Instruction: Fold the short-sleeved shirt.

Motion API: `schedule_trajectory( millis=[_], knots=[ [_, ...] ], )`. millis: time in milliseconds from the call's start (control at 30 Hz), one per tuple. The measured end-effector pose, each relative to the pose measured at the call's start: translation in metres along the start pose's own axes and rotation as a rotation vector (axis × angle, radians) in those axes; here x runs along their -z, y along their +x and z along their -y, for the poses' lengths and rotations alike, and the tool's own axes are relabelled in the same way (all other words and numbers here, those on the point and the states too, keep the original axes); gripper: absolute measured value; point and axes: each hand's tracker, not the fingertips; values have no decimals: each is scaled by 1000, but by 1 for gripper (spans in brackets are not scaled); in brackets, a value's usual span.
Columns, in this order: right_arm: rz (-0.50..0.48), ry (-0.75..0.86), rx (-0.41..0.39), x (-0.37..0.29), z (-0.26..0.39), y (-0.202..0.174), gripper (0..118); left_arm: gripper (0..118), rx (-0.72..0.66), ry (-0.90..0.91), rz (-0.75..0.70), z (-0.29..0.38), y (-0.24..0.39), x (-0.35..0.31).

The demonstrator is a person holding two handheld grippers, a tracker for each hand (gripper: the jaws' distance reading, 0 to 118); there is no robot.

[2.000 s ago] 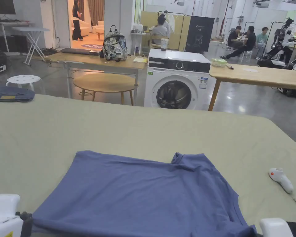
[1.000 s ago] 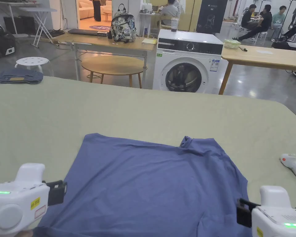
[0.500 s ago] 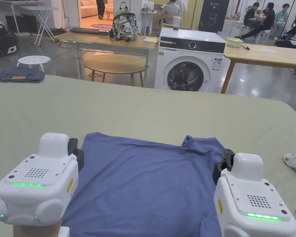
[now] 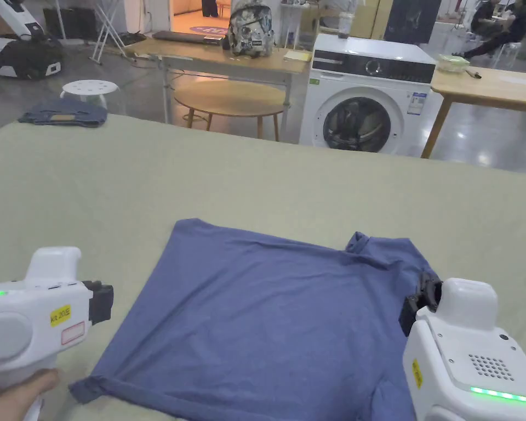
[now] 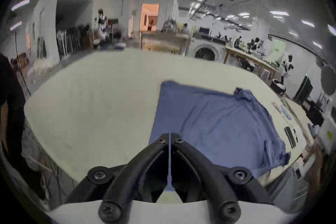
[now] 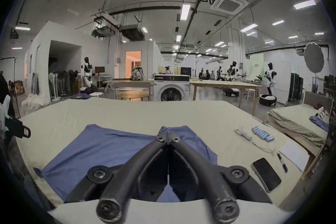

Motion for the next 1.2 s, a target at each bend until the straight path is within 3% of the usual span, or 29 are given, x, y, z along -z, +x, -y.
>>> schedule_trajectory(
  millis=[133,233,333,400,633,767,833,900,933,967,1200],
  knots=[
    [-11,-48,15,6,11,5,0,1,-4,-171,-9,9,-24,24],
    [-5,-83,9,9,21,8,0,23,-28,-258,-41,17,-35,41],
    [1,-106,7,9,28,11,0,36,-57,-348,-79,24,-39,56],
    [6,-119,5,10,31,12,0,66,-56,-361,-99,32,-38,63],
    [4,-160,-3,9,43,14,0,69,6,-476,-198,65,-26,79],
    [3,-175,-7,7,49,13,0,69,53,-455,-226,65,-11,70],
    [0,-184,-5,6,52,14,0,59,114,-471,-223,68,-5,72],
    [0,-195,-4,5,54,15,0,41,116,-460,-209,67,-5,69],
    [0,-202,-2,4,55,17,0,17,118,-459,-187,66,-5,67],
    [0,-210,-1,3,56,19,0,1,125,-451,-146,65,-4,64],
    [0,-367,-25,-5,47,53,2,1,101,-437,-99,65,-13,60]
  ],
)
